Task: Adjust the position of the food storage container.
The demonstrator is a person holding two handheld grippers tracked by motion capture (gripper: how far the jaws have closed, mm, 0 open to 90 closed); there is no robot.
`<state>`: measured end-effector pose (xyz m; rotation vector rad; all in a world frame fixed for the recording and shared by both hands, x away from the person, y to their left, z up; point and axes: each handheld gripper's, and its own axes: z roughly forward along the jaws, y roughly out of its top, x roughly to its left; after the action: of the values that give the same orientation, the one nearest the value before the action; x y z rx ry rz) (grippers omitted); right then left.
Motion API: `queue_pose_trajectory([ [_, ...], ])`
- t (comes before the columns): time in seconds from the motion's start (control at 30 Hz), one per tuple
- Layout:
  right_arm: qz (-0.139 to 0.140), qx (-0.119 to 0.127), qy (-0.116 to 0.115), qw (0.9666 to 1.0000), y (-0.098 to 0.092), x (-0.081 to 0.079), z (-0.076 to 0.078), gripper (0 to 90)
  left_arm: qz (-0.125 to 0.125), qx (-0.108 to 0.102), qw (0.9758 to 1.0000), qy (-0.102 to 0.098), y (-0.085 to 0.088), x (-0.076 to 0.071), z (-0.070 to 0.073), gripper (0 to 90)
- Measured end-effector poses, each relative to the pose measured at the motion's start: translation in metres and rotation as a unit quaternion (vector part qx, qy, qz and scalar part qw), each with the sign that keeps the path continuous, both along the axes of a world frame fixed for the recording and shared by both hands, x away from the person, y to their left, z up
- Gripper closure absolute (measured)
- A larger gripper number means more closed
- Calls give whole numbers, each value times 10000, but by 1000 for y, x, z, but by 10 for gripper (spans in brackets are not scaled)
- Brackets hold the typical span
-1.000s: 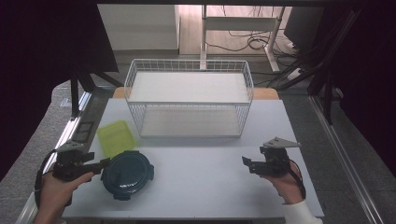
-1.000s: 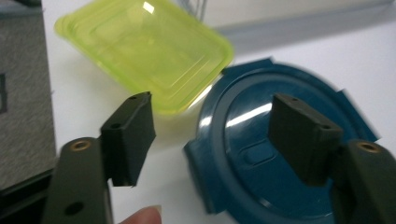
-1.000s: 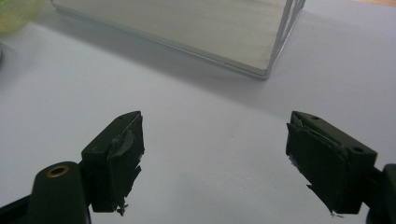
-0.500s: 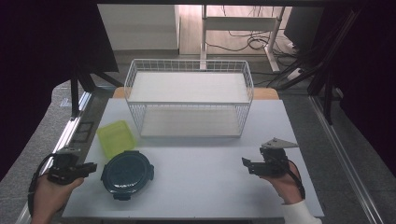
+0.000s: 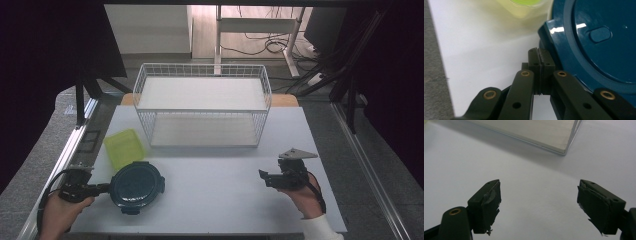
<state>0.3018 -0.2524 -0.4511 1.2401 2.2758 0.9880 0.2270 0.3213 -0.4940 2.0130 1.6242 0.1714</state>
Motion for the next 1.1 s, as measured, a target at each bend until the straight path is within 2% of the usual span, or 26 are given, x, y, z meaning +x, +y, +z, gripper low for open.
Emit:
queue_pose_trajectory([
  [0.1,12,-18,-4,10000,0,0,0,193,76,-152,9999,17,2,-1,-2,900],
  [0.17,18,-21,-7,10000,1,0,0,193,54,-113,9999,85,1,-1,-3,900],
  [0.27,6,-21,-5,10000,2,1,0,193,61,-125,9999,89,1,-2,-4,900],
  [0.43,14,-29,-8,10000,3,1,0,193,41,-27,10000,69,-5,-4,-3,900],
  [0.57,42,-40,22,10000,6,2,-1,193,-57,-19,10000,67,-11,-4,-3,900],
  [0.83,44,-40,41,10000,6,2,-1,193,-328,-163,9993,121,-26,1,-6,900],
  [1.1,58,-40,39,10000,6,1,0,193,-421,-246,9988,102,-39,5,-6,900],
])
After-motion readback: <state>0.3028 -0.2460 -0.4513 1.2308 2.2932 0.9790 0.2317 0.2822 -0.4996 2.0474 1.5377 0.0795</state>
